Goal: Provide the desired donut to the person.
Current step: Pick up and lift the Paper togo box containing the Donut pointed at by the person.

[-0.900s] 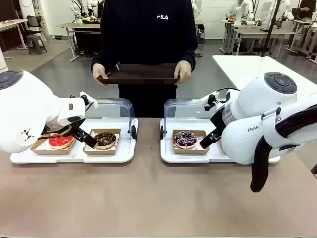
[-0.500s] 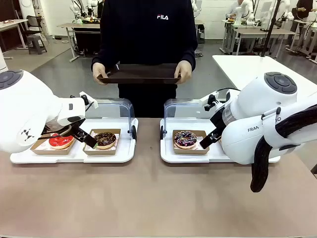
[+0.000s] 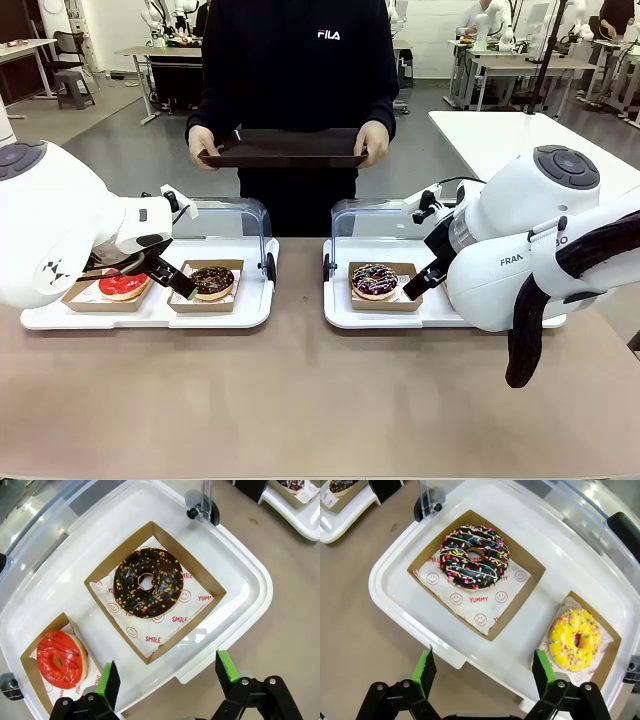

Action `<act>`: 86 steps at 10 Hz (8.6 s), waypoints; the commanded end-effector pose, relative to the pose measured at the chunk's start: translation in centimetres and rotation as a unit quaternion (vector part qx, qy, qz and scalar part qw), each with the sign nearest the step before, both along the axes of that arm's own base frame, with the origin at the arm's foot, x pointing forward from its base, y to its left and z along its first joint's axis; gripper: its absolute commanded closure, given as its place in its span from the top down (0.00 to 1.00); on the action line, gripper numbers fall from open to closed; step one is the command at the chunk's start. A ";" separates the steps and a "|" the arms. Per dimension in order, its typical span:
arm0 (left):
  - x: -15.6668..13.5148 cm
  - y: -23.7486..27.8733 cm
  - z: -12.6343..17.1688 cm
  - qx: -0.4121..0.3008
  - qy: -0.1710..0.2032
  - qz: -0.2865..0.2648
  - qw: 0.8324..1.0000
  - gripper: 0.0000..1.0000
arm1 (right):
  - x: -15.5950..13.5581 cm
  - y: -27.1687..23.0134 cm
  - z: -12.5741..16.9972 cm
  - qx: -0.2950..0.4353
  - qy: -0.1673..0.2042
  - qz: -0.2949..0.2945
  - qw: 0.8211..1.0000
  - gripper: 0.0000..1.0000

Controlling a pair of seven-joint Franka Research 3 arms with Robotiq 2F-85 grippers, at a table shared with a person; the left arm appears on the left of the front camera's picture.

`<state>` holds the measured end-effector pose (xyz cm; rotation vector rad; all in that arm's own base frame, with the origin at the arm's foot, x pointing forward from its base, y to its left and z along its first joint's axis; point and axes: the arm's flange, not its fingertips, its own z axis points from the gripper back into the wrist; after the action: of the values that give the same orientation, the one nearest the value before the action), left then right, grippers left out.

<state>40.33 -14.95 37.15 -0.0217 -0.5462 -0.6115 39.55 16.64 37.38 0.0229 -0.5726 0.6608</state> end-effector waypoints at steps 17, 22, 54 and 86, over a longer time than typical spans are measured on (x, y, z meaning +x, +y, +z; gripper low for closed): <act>-5.3 16.2 11.3 -0.162 0.043 -0.140 0.976 1.00 | -1.0 -20.5 11.8 0.160 -0.056 0.202 0.965 1.00; -5.8 18.7 13.6 -0.132 -0.015 -0.121 0.984 1.00 | -2.4 -22.0 14.1 0.174 -0.086 0.199 0.961 1.00; -6.0 19.5 15.7 -0.133 -0.060 -0.149 0.978 1.00 | -3.3 -22.3 14.7 0.165 -0.115 0.193 0.960 1.00; -6.0 19.5 15.7 -0.133 -0.060 -0.149 0.978 1.00 | 5.2 2.0 -1.2 -0.135 -0.022 0.373 0.918 1.00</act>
<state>34.33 4.43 52.83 -0.3171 -0.7410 -0.8357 43.24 18.92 36.72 -0.0242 -0.5052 1.4654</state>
